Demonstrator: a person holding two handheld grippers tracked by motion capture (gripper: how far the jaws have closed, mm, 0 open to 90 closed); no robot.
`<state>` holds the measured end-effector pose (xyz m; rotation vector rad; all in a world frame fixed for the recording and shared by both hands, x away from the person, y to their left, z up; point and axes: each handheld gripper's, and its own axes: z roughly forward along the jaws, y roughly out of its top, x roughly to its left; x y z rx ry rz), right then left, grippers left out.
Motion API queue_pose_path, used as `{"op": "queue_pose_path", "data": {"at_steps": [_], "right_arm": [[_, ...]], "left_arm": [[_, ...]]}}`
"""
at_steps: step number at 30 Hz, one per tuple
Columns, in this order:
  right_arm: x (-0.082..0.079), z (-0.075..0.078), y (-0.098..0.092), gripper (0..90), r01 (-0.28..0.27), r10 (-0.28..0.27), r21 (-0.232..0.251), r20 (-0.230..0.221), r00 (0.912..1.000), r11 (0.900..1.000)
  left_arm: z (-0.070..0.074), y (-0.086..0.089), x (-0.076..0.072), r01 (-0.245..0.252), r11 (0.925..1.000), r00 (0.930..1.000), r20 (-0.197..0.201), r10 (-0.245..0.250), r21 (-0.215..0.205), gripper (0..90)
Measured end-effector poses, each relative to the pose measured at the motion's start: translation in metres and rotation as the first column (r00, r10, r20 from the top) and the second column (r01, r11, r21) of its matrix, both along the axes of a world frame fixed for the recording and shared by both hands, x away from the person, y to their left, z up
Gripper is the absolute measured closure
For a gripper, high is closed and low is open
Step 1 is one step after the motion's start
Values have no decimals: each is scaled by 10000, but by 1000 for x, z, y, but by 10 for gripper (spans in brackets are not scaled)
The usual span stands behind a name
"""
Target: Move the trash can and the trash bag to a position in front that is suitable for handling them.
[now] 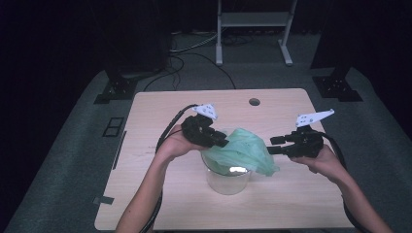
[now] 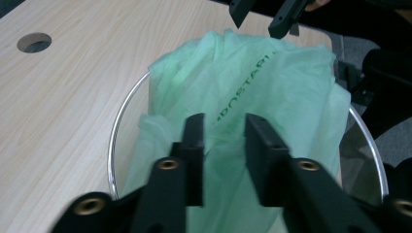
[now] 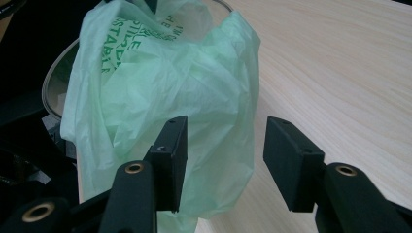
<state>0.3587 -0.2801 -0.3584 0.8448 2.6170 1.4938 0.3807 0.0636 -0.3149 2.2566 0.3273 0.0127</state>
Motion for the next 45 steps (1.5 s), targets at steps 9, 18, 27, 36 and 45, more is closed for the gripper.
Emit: {"op": "queue_pose_path", "data": {"at_steps": [9, 18, 27, 36, 45], "right_arm": [[0, 2, 1, 514, -9, 9, -13, 56, 10000, 10000], [-2, 5, 2, 515, -35, 36, -50, 127, 9999, 10000], [-2, 6, 2, 513, -33, 33, -38, 149, 9999, 10000], [-3, 9, 9, 466, -558, 553, 248, 226, 9982, 9981], [-10, 15, 20, 481, -1488, 1482, 598, 139, 9889, 9871]], "left_arm": [[6, 12, -10, 143, 9995, 9995, 272, -135, -271, 900], [19, 35, -23, 54, 9975, 9982, 598, -12, -701, 900], [12, 66, -31, -414, 9933, 9974, 539, 474, -1077, 900], [0, 89, -30, -963, 9868, 9945, 291, 1009, -1303, 900], [-8, 105, -26, -1528, 9779, 9879, 51, 1551, -1425, 900]]}}
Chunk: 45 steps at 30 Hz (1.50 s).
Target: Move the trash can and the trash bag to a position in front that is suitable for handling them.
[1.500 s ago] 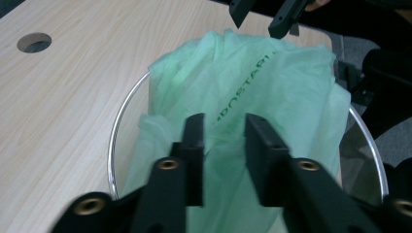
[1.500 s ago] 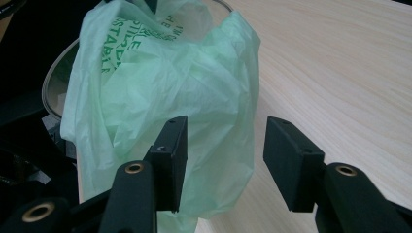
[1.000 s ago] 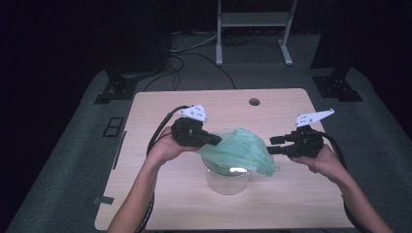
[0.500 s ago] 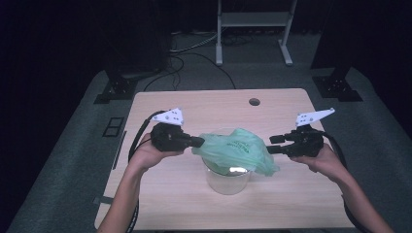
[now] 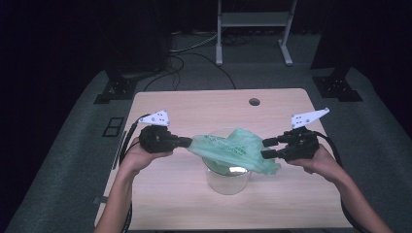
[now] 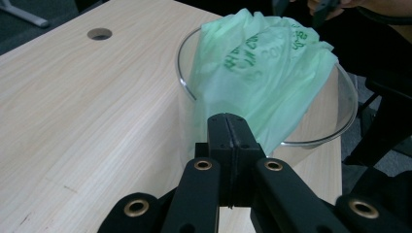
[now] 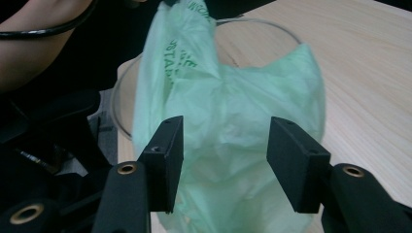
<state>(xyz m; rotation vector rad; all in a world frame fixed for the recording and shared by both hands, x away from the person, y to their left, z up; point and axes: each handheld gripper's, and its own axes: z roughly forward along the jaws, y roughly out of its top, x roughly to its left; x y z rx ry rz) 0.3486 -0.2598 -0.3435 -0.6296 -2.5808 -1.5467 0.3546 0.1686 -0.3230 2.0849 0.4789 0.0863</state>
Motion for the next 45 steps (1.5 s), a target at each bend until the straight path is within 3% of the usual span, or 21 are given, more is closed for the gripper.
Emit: {"op": "queue_pose_path", "data": {"at_steps": [12, 18, 21, 33, 39, 45], "right_arm": [[-3, -5, 9, 614, -475, 471, -420, -110, 9988, 9980], [-7, -2, 12, 896, -910, 930, -710, 246, 9954, 9933], [-8, 3, 13, 900, -990, 1026, -822, 409, 9939, 9917], [3, 20, 5, 900, 345, -295, -436, 1114, 9933, 9985], [19, 26, 8, 900, 1407, -1360, -293, 1253, 9828, 9896], [36, 26, 21, 900, 2034, -1942, -576, 1352, 9716, 9774]], "left_arm": [[-13, 12, 5, -454, 9990, 9985, -304, 454, 1, 900], [-14, 13, 5, -488, 9988, 9983, -326, 486, -54, 900], [-12, 14, 5, -507, 9987, 9984, -272, 504, -110, 900], [-7, 19, 8, -760, 9965, 9970, -160, 755, -357, 900], [-11, 17, 13, -845, 9959, 9962, -232, 838, -311, 900], [-18, 19, 18, -1078, 9941, 9936, -347, 1072, -144, 900]]}}
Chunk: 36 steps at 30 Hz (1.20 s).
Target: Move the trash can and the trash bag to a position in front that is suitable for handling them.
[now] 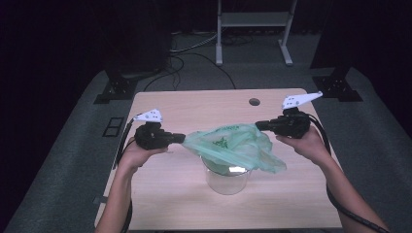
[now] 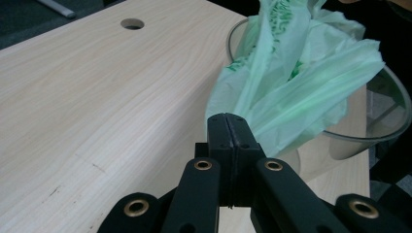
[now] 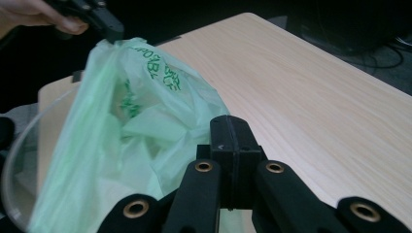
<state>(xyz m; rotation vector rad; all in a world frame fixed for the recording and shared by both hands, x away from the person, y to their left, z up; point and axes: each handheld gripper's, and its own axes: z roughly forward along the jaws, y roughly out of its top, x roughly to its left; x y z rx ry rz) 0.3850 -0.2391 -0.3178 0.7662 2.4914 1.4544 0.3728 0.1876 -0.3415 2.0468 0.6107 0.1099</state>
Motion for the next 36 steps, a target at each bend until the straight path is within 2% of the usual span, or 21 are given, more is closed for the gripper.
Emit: {"op": "queue_pose_path", "data": {"at_steps": [4, 11, 21, 24, 36], "right_arm": [[11, -5, 9, 900, 299, -302, -375, -64, 9995, 9988], [26, -16, 18, 900, 736, -755, -581, -315, 9967, 9956], [31, -29, 22, 900, 876, -920, -832, -507, 9945, 9927], [32, -34, 24, 900, 828, -892, -1060, -567, 9944, 9909], [34, -46, 24, 900, 812, -923, -1244, -860, 9920, 9889]], "left_arm": [[-8, 1, 3, -126, 9999, 9998, -157, 127, 97, 900], [-20, 1, 7, -156, 9999, 9992, -363, 158, 59, 900], [-33, -3, 9, -334, 9994, 9979, -549, 339, 110, 900], [-36, -4, 11, -357, 9993, 9974, -619, 364, 132, 900], [-46, -2, 11, -402, 9990, 9954, -867, 418, 201, 900]]}}
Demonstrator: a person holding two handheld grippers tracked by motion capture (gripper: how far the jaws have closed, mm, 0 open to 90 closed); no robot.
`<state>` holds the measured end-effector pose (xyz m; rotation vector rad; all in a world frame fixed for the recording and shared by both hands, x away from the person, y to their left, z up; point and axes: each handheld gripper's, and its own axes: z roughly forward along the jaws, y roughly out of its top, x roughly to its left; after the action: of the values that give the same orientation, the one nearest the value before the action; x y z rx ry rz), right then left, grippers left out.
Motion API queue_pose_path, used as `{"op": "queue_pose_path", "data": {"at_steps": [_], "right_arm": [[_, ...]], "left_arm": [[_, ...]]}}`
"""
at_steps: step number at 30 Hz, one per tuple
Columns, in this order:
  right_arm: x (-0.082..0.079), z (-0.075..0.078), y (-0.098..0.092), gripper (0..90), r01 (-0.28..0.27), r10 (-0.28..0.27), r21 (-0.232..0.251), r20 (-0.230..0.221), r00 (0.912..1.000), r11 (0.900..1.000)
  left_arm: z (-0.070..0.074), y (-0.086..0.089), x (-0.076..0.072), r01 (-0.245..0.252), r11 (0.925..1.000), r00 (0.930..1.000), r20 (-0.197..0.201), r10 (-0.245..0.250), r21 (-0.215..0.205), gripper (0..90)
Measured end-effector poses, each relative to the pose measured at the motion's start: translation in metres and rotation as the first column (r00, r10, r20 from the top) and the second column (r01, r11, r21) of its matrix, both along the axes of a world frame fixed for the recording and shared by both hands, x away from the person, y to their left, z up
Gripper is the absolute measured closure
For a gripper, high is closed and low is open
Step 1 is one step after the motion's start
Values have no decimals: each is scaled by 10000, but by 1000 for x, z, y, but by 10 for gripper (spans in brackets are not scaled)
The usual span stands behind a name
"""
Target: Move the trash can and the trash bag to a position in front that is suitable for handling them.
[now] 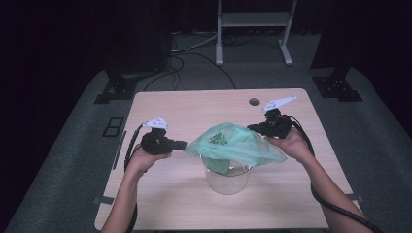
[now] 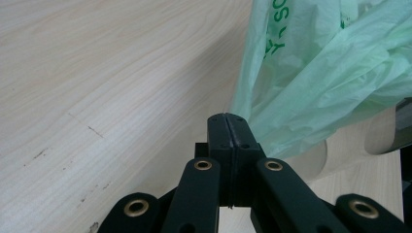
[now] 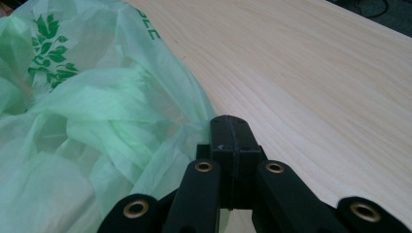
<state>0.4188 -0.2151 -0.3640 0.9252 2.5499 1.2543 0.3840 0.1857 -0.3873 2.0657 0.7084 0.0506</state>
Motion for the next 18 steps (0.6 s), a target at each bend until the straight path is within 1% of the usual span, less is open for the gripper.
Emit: {"op": "queue_pose_path", "data": {"at_steps": [2, 5, 6, 7, 8, 9, 10, 12, 14, 15, 18], "right_arm": [[-2, -1, -1, 900, -30, 30, -43, -2, 10000, 10000], [-7, 0, -3, 900, -130, 130, 27, -29, 9999, 9999], [-9, 1, -4, 814, -64, 64, 94, -38, 10000, 9999], [-10, 2, -6, 754, 76, -74, 141, -83, 9999, 9999], [-11, 3, -7, 711, 162, -158, 267, -139, 9998, 9995], [-13, 5, -9, 693, 263, -260, 296, -97, 9996, 9992], [-15, 6, -11, 685, 346, -343, 347, -85, 9994, 9988], [-20, 9, -16, 647, 461, -462, 533, -5, 9989, 9975], [-25, 11, -20, 641, 445, -449, 718, 35, 9990, 9964], [-28, 12, -21, 629, 462, -470, 736, 92, 9989, 9962], [-38, 13, -26, 625, 263, -278, 840, 164, 9995, 9961]], "left_arm": [[0, 2, -2, 4, 10000, 10000, 43, -4, 39, 900], [3, 4, -6, -16, 10000, 9999, 113, 15, 47, 900], [4, 4, -6, -163, 9998, 9997, 169, 161, 127, 851], [5, 4, -7, -492, 9986, 9988, 31, 491, 215, 699], [6, 4, -7, -568, 9980, 9983, -125, 572, 291, 558], [7, 5, -8, -590, 9980, 9983, 10, 590, 229, 538], [8, 6, -9, -653, 9978, 9978, 88, 651, 132, 493], [10, 6, -12, -697, 9975, 9972, 277, 693, 148, 391], [11, 5, -16, -576, 9983, 9975, 418, 571, 116, 371], [11, 4, -18, -498, 9987, 9976, 487, 491, 134, 352], [10, 1, -22, -235, 9996, 9984, 523, 226, 162, 347]]}}
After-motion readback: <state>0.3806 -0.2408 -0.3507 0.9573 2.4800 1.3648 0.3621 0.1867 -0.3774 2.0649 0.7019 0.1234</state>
